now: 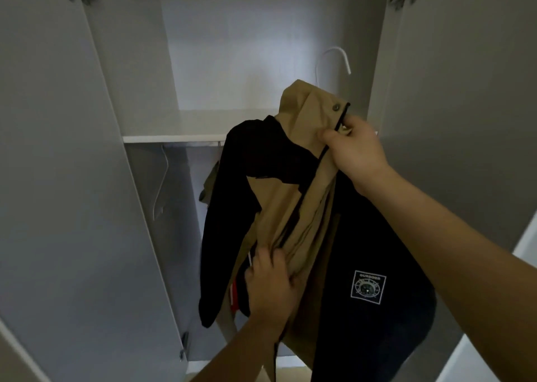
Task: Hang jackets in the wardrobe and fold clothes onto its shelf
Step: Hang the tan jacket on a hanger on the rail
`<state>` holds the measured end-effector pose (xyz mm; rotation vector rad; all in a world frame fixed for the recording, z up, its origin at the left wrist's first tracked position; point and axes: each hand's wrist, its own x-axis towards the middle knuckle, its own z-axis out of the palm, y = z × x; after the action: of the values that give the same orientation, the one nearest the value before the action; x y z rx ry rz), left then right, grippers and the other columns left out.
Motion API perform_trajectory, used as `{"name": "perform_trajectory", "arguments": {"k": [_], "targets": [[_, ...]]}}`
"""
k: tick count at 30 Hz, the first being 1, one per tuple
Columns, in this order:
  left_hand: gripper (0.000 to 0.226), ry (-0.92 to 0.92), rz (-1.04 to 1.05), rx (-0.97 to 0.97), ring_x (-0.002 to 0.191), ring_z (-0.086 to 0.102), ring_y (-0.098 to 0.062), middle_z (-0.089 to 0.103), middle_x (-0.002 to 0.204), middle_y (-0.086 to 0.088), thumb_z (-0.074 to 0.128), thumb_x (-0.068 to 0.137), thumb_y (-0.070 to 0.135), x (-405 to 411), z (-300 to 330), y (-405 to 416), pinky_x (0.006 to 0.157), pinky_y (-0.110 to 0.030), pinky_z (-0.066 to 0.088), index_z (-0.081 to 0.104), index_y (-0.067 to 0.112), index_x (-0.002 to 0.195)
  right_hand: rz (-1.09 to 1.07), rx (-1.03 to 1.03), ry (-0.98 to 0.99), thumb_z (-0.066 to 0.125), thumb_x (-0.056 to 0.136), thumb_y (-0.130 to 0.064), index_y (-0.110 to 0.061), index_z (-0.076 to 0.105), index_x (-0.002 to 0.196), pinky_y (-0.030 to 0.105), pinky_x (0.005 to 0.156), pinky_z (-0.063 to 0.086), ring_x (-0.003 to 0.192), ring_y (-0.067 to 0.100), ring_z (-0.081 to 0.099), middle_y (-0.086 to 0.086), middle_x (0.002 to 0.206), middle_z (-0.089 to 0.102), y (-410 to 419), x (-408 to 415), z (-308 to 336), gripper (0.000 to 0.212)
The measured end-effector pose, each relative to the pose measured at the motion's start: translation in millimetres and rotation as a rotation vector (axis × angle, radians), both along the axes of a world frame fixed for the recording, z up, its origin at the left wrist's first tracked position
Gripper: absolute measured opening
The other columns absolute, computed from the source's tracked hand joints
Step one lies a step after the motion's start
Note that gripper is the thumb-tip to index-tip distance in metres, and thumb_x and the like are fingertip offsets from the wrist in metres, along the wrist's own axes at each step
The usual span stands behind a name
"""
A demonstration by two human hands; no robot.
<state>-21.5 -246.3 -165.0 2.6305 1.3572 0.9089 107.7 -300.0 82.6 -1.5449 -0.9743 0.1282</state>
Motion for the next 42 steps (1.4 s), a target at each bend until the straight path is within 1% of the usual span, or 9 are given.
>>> {"name": "perform_trajectory", "arguments": {"k": [6, 10, 14, 20, 23, 27, 31, 37, 42], "targets": [[0.029, -0.297, -0.078, -0.451, 0.110, 0.053, -0.025, 0.051, 0.130, -0.010, 0.040, 0.101, 0.026, -20.9, -16.2, 56.3, 0.102, -0.044, 0.043, 0.060, 0.015, 0.120, -0.004, 0.093, 0.053, 0.059, 0.084, -0.031, -0.038, 0.059, 0.094, 0.045, 0.084, 0.057, 0.088, 0.015, 0.067, -0.008, 0.095, 0.068, -17.0, 17.6, -3.6, 0.012], [0.020, -0.815, -0.169, -0.772, 0.087, 0.059, 0.000, 0.063, 0.101, 0.006, 0.043, 0.102, 0.019, -16.9, 13.0, 67.3, 0.095, -0.033, 0.046, 0.063, 0.020, 0.105, -0.207, 0.026, -0.209, 0.056, 0.085, -0.029, -0.031, 0.033, 0.108, 0.036, 0.055, 0.051, 0.065, 0.021, 0.061, -0.005, 0.073, 0.056, -23.7, 27.7, -13.4, 0.032], [0.022, -0.928, -0.165, -0.700, 0.080, 0.059, -0.008, 0.062, 0.086, 0.007, 0.041, 0.101, 0.027, -20.0, 54.6, 86.2, 0.079, -0.035, 0.050, 0.059, 0.027, 0.088, -0.374, -0.032, -0.656, 0.059, 0.087, -0.010, -0.024, 0.030, 0.121, 0.041, 0.055, 0.051, 0.062, 0.028, 0.053, 0.008, 0.120, 0.036, -34.1, 35.3, -31.3, 0.047], [0.027, -0.593, -0.412, -0.051, 0.073, 0.049, 0.006, 0.055, 0.083, 0.015, 0.036, 0.091, 0.036, -15.6, 124.7, 79.9, 0.071, -0.005, 0.037, 0.058, 0.022, 0.084, -0.304, -0.328, -0.987, 0.064, 0.078, -0.001, -0.027, 0.065, 0.110, 0.040, 0.062, 0.054, 0.096, 0.035, 0.053, 0.005, 0.139, 0.027, -38.2, 40.9, -74.5, 0.041], [0.037, -0.361, -0.577, 0.148, 0.084, 0.047, 0.003, 0.052, 0.100, 0.009, 0.035, 0.096, 0.031, -8.6, 142.0, 70.7, 0.080, -0.001, 0.034, 0.064, 0.009, 0.104, -0.201, -0.407, -0.694, 0.053, 0.090, -0.016, -0.031, 0.072, 0.100, 0.033, 0.069, 0.048, 0.097, 0.028, 0.054, -0.003, 0.125, 0.035, -33.7, 46.1, -84.5, 0.026], [0.026, -0.293, -0.737, 0.099, 0.092, 0.054, -0.005, 0.056, 0.104, 0.005, 0.040, 0.101, 0.023, -4.8, 152.3, 63.0, 0.084, -0.014, 0.041, 0.063, 0.013, 0.107, 0.023, -0.511, -0.474, 0.050, 0.080, -0.057, -0.043, 0.057, 0.126, 0.034, 0.086, 0.045, 0.104, 0.019, 0.050, -0.016, 0.108, 0.021, -38.1, 49.0, -93.0, 0.048], [0.019, -0.302, -0.825, -0.006, 0.091, 0.053, -0.006, 0.054, 0.098, 0.004, 0.042, 0.101, 0.017, 7.7, 162.8, 48.2, 0.084, -0.018, 0.042, 0.061, 0.013, 0.099, 0.358, -0.457, -0.327, 0.062, 0.052, -0.087, -0.069, 0.052, 0.107, 0.015, 0.100, 0.027, 0.113, -0.005, 0.032, -0.029, 0.116, 0.023, -40.5, 32.4, -100.0, 0.059], [0.019, -0.287, -0.782, -0.157, 0.078, 0.047, 0.007, 0.050, 0.085, 0.008, 0.041, 0.103, 0.011, 8.8, 172.9, 44.1, 0.074, -0.007, 0.037, 0.055, 0.009, 0.090, 0.157, -0.373, -0.307, 0.071, 0.075, -0.034, -0.024, 0.068, 0.072, 0.042, 0.091, 0.049, 0.094, 0.009, 0.050, -0.009, 0.100, 0.036, -22.5, 33.7, -105.9, 0.011], [0.019, -0.195, -0.732, -0.326, 0.081, 0.052, 0.008, 0.051, 0.091, 0.014, 0.047, 0.100, 0.035, -9.7, 172.9, 51.0, 0.072, -0.008, 0.041, 0.058, 0.036, 0.084, 0.051, -0.294, -0.205, 0.063, 0.082, -0.030, -0.018, 0.068, 0.062, 0.042, 0.087, 0.049, 0.085, 0.009, 0.054, -0.010, 0.092, 0.041, -4.8, 31.9, -106.3, 0.024]]}}
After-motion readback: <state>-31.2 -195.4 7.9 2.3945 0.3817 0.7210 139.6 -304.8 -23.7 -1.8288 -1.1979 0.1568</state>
